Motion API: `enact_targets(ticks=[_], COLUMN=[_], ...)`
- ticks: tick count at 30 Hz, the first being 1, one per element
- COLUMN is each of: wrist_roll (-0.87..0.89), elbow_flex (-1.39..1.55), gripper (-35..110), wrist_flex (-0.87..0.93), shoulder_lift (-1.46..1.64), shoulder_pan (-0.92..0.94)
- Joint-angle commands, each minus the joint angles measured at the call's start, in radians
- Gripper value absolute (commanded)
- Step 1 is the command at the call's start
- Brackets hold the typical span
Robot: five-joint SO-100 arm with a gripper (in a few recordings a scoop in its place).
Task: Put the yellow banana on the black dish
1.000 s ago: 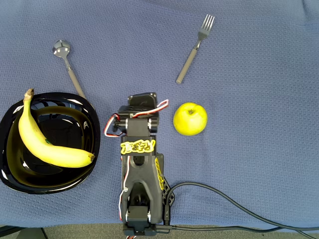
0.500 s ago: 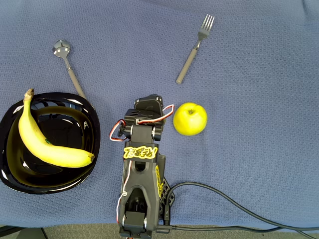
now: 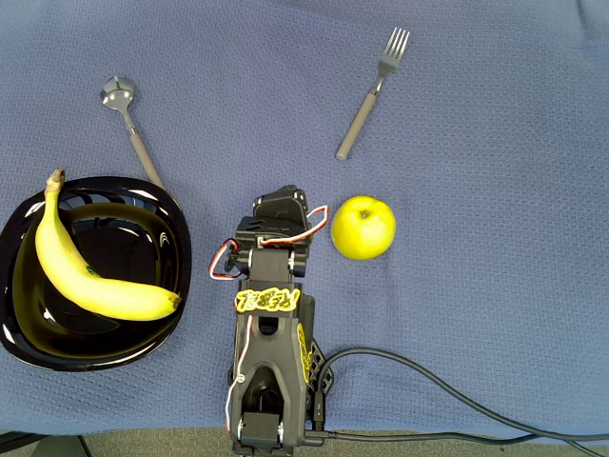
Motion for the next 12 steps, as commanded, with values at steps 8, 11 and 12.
enact_targets(ticks=[8,11,12], wrist_roll=[0.023,0.035,0.035], elbow_flex=[-0.029,-0.041,-0.043], gripper=[0,0,0], wrist_flex=[0.078,0.110,0.117], shoulder_lift=[0.017,0.015,0.015], shoulder_pan=[-0.023,-0.037,-0.038])
